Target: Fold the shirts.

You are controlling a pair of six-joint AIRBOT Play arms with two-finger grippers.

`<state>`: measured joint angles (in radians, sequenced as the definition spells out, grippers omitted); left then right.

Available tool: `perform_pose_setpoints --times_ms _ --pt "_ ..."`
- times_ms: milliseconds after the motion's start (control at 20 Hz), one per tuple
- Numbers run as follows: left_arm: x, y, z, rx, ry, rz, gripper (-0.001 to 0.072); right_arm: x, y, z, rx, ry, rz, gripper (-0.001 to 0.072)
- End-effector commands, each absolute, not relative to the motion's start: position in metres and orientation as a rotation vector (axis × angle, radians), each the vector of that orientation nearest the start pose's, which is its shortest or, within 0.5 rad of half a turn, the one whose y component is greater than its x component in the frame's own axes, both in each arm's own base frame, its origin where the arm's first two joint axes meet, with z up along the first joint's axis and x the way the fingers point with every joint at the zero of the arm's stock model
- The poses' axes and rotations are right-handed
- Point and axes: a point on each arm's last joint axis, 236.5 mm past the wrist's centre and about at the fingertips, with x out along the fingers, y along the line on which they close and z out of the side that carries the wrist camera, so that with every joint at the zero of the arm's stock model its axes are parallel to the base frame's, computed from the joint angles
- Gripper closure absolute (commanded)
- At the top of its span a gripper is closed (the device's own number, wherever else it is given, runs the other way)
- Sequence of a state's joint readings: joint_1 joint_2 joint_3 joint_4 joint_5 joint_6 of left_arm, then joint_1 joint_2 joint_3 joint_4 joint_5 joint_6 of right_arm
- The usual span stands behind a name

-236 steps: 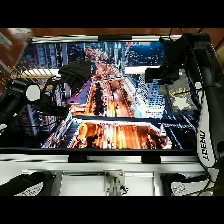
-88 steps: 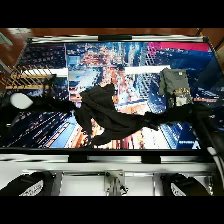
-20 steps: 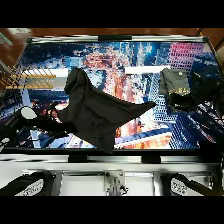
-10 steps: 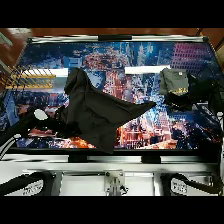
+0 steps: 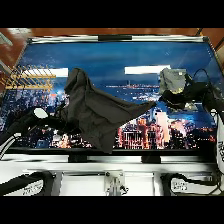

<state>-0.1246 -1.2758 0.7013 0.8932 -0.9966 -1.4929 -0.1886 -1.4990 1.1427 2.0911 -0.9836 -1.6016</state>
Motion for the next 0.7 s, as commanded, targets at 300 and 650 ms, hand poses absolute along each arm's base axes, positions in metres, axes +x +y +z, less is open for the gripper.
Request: perform_pose_setpoints --times_ms 300,650 --pt "0.29 -0.165 -0.067 -0.561 1.493 -0.353 0.0678 0.446 0.037 -0.101 0.84 1.288 0.023 0.0128" --pt "0.29 -0.165 -0.067 -0.542 1.485 -0.371 0.0678 0.467 0.052 -0.095 0.888 1.207 0.026 0.013"
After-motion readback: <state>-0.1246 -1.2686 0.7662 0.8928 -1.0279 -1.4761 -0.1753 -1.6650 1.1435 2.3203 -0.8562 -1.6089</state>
